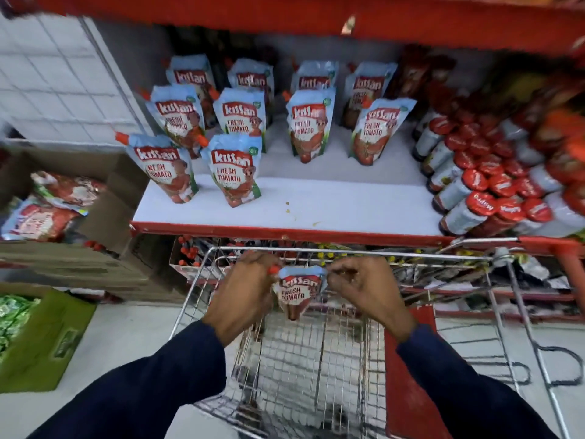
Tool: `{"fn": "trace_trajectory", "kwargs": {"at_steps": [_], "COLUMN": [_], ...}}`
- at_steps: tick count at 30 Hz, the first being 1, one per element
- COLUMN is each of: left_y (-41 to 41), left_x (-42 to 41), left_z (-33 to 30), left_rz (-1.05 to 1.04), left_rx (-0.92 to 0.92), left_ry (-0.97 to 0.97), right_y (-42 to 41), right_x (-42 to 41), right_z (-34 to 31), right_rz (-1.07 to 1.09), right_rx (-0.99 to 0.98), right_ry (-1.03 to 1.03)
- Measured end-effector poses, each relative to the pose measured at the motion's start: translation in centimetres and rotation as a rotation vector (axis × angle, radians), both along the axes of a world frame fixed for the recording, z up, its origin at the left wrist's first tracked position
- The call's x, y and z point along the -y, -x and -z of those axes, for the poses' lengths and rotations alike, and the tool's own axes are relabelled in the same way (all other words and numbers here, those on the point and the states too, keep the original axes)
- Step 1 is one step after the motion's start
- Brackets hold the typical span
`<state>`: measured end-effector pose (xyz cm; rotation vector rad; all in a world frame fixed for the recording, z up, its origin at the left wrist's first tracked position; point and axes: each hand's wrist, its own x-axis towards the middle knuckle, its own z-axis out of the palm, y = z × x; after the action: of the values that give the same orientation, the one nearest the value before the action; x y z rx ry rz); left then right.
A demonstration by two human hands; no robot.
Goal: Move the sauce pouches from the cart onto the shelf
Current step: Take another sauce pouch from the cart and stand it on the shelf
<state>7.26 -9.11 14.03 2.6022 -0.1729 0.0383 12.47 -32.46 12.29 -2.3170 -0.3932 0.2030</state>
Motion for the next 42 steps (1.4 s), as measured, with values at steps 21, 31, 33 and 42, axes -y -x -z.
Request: {"fn": "trace_trajectory", "kwargs": {"at_steps": [21, 31, 33, 42], "left_y": [-16.4, -19.1, -19.1, -18.3], "left_x": [0.4, 1.1, 1.1, 1.2], "left_z": [-10.6, -8.2, -7.7, -7.8], "left_rz": [-0.159, -0.168, -0.173, -0.174], "left_rx": [0.249, 0.190, 0.171, 0.112], "left_ry": [-0.015, -0.023, -0.008, 0.074], "right_y": [-15.5, -18.2, -18.1, -17.3], "right_x": [-2.4, -2.3, -2.3, -2.4], "right_z": [-10.3, -7.9, -7.5, -7.7], "right_rz": [0.190, 0.182, 0.185, 0.223], "right_rx": [0.364, 0.323, 0.320, 0.276], "right_ry": [-0.067, -0.019, -0.012, -0.019]}}
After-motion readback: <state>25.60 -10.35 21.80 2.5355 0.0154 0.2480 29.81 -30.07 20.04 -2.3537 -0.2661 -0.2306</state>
